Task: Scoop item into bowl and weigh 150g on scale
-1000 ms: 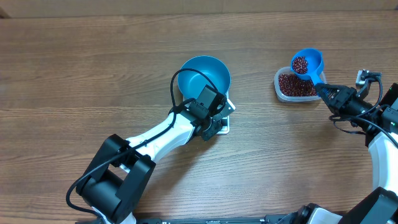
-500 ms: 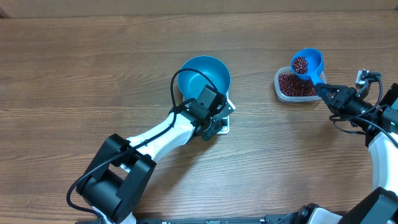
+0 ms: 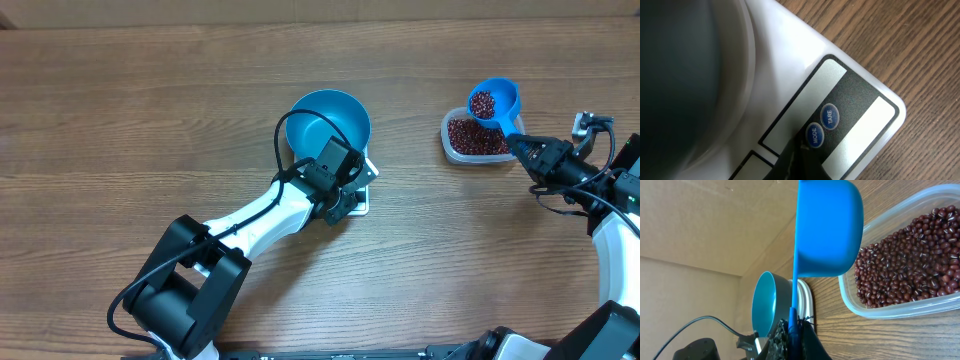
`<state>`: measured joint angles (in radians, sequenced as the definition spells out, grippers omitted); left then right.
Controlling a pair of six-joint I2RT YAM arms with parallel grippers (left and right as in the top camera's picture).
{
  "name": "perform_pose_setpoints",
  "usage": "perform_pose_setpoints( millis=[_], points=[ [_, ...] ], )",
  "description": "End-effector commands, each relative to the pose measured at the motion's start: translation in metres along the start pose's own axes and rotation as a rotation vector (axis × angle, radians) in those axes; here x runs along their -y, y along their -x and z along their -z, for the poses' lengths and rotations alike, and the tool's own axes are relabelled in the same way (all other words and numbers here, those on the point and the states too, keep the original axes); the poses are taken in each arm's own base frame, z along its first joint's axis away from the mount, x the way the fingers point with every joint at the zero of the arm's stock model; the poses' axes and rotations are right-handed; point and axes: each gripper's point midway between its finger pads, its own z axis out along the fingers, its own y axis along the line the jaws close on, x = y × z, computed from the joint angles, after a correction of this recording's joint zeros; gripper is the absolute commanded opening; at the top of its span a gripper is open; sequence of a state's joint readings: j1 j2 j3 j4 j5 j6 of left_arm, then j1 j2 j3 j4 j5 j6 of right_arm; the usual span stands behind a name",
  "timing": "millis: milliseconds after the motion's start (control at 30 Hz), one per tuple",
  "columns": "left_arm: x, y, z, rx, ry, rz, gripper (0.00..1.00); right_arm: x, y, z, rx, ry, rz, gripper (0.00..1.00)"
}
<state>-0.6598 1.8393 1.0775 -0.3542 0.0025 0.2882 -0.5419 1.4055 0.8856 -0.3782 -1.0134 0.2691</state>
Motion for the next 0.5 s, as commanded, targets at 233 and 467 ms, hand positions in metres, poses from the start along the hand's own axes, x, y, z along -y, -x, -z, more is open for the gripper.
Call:
perform_pose_setpoints(
  millis=[233, 467],
  points=[
    [0.0010, -0.0112, -0.0074, -0.036, 0.002, -0.005, 0.04, -0.0157, 0.0104, 0.0064, 0.025, 0.027, 0.049, 0.04],
    [0.0010, -0.0112, -0.0074, -0.037, 0.003, -0.004, 0.04, -0.0157, 0.0104, 0.0064, 0.025, 0.028, 0.049, 0.04]
  ],
)
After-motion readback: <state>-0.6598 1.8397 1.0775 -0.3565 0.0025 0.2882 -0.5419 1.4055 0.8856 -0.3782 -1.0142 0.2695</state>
